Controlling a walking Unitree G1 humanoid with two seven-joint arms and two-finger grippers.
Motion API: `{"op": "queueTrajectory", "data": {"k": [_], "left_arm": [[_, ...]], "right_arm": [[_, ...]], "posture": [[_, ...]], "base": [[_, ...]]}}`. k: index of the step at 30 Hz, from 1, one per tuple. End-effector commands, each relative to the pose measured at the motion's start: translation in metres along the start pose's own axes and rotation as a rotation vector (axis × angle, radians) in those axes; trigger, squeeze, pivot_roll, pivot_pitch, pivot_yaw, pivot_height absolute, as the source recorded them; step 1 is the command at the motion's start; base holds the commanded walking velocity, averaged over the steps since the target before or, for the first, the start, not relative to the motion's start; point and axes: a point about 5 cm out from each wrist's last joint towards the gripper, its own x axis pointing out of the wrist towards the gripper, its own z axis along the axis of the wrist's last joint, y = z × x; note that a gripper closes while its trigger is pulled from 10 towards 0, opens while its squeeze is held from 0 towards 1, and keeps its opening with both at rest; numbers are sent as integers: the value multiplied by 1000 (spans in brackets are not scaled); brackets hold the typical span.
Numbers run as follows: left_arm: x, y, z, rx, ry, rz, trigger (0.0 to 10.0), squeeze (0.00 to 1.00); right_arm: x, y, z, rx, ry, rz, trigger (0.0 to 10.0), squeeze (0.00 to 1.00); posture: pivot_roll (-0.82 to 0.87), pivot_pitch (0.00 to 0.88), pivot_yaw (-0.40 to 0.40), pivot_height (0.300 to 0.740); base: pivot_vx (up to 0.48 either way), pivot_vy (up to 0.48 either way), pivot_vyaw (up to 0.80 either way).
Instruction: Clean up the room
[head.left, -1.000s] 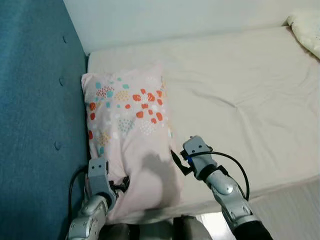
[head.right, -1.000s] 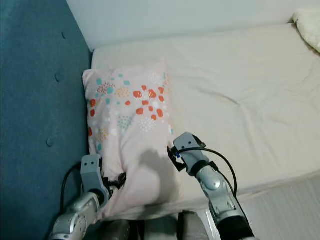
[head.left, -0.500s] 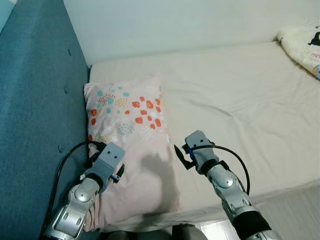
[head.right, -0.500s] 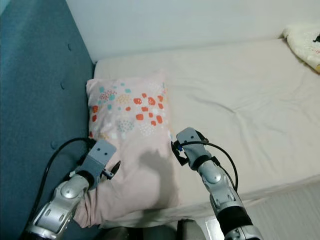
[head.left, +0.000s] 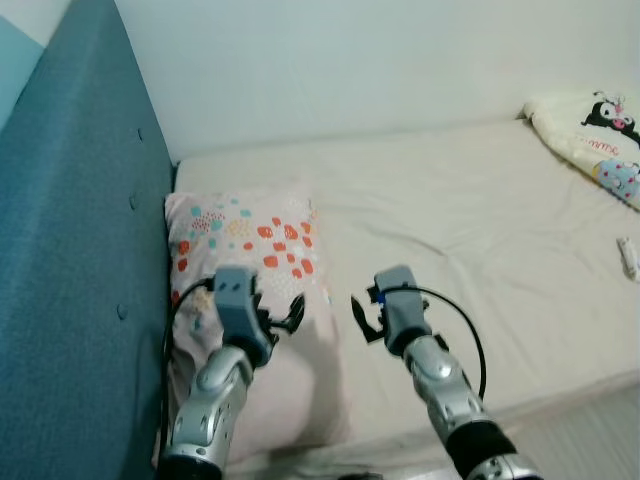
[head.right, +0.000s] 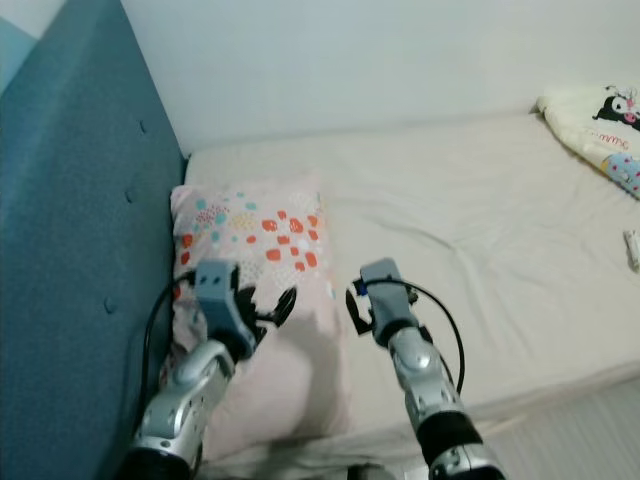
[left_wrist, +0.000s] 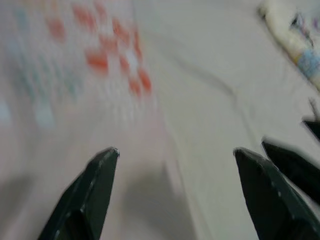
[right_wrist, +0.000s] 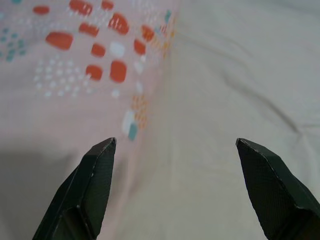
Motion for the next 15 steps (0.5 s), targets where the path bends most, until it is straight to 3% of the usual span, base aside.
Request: {"op": "queueTrajectory", "data": {"k": [1,3,5,10,13,14,15], "left_arm": [[-6,7,-26,-28,76,28,10000,0],[-9,12,-37,-10,117,44,10000,0],[-20,34,-52,-3,182,89,10000,0],[-27,52,-57,-9,213,129,10000,0],[-40,73,-69,47,313,182,10000,0],[-40,73,-69,47,313,182,10000,0],[-49,82,-78,55,369,209,10000,0]], "right_arm": [[-7,4,-21,18,69,-3,10000,0],[-10,6,-28,19,95,0,10000,0],[-20,4,-51,27,184,-16,10000,0],[-35,-1,-78,33,305,-41,10000,0],[-75,-8,-129,51,547,-102,10000,0],[-75,-8,-129,51,547,-102,10000,0],[-92,-10,-145,77,627,-132,10000,0]], "posture": [[-74,79,-19,740],[-73,77,-19,740],[-71,67,-19,740],[-65,56,-15,740],[-50,47,-9,740],[-50,47,-9,740],[-51,46,-8,740]], "base": [[0,0,0],[0,0,0],[0,0,0],[0,-109,0],[0,-319,0],[0,-330,0],[0,-322,0]]}}
